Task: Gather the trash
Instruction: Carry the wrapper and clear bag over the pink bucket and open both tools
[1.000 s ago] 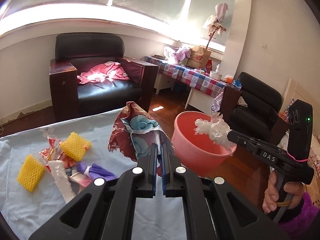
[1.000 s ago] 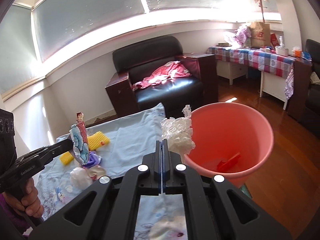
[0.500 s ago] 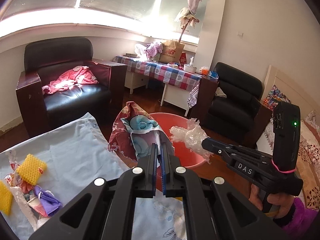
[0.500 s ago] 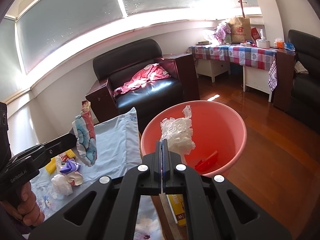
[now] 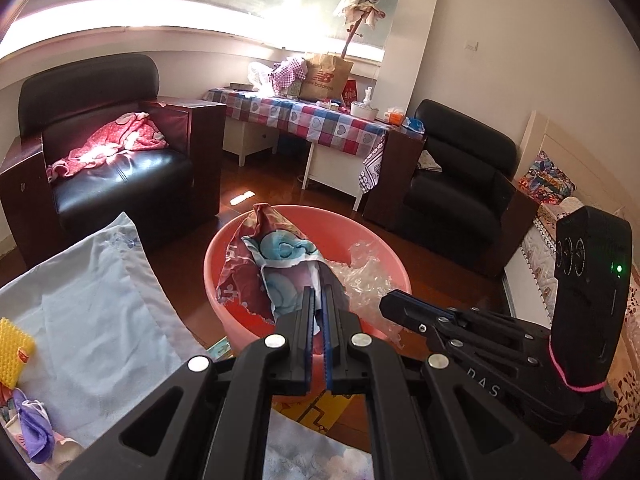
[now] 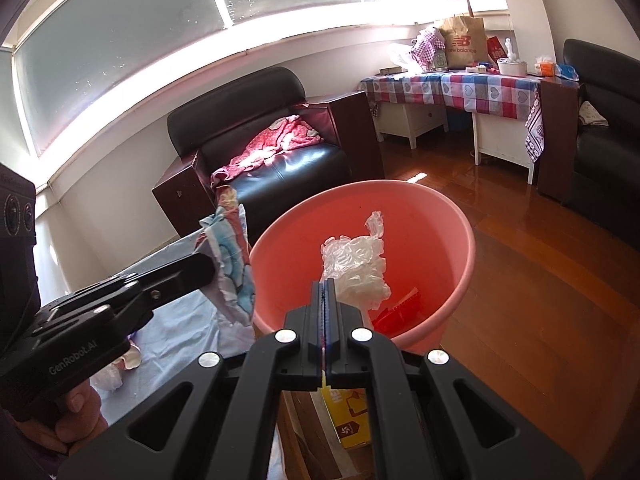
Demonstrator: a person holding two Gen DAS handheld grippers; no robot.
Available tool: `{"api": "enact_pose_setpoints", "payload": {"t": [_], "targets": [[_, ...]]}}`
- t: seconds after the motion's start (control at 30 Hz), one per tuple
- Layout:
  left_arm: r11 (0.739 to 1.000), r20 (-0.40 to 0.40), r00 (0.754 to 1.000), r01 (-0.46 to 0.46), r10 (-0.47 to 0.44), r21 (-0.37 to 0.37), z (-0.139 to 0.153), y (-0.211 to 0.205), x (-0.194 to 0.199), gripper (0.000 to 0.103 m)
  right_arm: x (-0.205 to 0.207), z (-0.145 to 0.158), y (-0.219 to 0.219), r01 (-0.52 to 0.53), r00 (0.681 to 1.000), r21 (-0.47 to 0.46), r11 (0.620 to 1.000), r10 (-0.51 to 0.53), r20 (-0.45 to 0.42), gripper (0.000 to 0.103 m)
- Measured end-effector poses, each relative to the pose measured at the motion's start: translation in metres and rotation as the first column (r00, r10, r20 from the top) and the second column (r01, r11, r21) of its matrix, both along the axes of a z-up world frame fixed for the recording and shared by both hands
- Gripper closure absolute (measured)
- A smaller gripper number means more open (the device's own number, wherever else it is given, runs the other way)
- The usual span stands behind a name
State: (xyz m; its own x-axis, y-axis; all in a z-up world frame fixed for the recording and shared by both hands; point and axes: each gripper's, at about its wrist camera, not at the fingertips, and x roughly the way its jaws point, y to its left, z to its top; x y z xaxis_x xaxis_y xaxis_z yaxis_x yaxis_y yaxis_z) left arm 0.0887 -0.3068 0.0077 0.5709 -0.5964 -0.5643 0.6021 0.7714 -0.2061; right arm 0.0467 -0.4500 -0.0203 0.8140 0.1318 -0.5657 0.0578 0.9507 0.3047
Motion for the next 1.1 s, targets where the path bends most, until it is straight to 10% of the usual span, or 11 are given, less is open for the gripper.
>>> {"api": "enact_pose_setpoints", "payload": {"t": [0.37,0.53,0.9,1.1], "targets": [[1.000,-0.060,0.998,-0.006,0.008,0.029,-0.022,-0.016,0.016,0.098,0.006,-0.010,-0.002,0.010,1.000,0.004,1.000,-0.010,-0.022,0.102],[0.999,-0.040,0.999,-0.022,0.023,0.029,-0.021,-0.013,0.014,0.074,0.008,-0.012,-0.002,0.013,0.999,-0.005,1.000,-0.013,-0.030,0.102],[1.000,-0.011,1.000,-0.027,0.027,-0.006,-0.003,0.001,0.000,0.060,0.013,-0.015,-0.003,0.021,0.998,-0.013,1.000,-0.022,-0.064,0.101],[0.999,0.000,0.999,-0.038,0.038,-0.027,0.006,0.014,-0.013,0.053,0.005,-0.007,0.003,0.024,0.999,-0.021,0.999,-0.025,-0.044,0.072]]}}
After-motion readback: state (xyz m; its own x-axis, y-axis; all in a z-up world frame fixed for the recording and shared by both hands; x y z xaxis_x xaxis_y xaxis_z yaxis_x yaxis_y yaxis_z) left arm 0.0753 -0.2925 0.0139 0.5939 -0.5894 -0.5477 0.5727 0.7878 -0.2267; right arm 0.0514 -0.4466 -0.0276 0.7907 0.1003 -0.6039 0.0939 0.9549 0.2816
